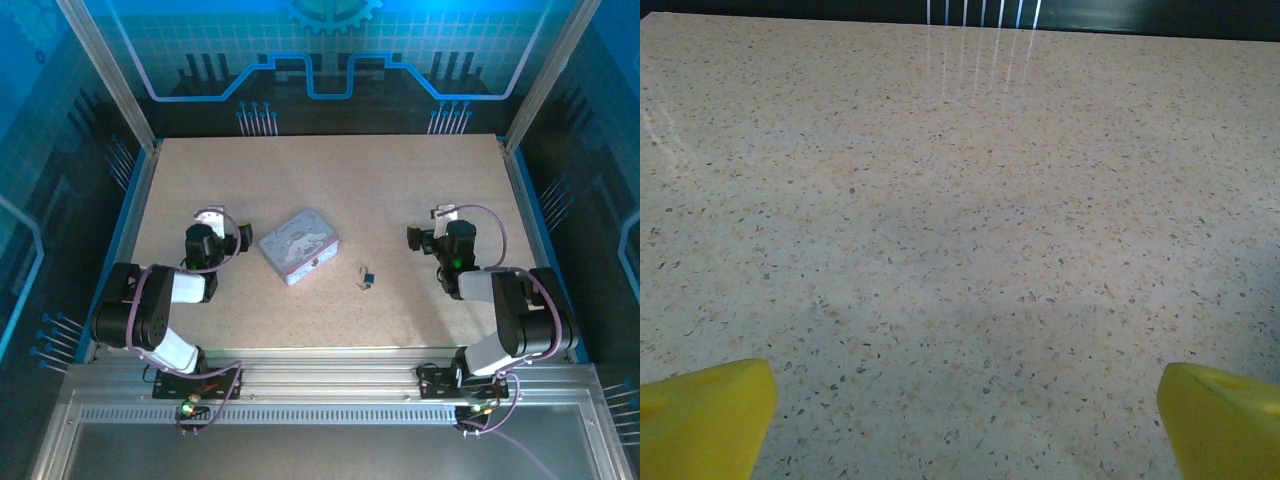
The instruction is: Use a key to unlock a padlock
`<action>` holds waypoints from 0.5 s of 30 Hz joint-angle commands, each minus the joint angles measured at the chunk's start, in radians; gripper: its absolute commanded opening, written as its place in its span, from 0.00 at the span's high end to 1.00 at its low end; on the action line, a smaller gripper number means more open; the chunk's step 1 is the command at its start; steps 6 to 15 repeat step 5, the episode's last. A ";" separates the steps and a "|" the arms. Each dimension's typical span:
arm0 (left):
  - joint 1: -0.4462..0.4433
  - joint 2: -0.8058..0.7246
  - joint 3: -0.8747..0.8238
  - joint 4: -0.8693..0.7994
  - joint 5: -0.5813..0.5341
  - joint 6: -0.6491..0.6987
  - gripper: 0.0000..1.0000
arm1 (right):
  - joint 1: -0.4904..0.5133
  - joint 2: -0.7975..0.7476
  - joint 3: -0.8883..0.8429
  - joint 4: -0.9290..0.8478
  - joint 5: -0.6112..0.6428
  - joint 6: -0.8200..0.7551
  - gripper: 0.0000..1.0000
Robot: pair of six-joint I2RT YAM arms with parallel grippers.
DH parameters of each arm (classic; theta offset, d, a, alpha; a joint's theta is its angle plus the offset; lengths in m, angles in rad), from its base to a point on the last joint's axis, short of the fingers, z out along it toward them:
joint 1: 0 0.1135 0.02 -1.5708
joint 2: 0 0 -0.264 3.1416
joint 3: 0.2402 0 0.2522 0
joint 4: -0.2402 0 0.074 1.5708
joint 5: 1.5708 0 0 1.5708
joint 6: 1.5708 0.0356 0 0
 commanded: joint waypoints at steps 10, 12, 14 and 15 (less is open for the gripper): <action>0.006 -0.004 0.003 0.037 0.019 0.003 0.01 | -0.007 -0.003 0.008 0.038 -0.037 -0.007 0.00; 0.006 -0.004 0.003 0.037 0.019 0.003 0.01 | -0.007 -0.003 0.008 0.038 -0.037 -0.007 0.00; 0.006 -0.004 0.003 0.037 0.019 0.003 0.01 | -0.007 -0.003 0.008 0.038 -0.037 -0.007 0.00; 0.006 -0.004 0.003 0.037 0.019 0.003 0.01 | -0.007 -0.003 0.008 0.038 -0.037 -0.007 0.00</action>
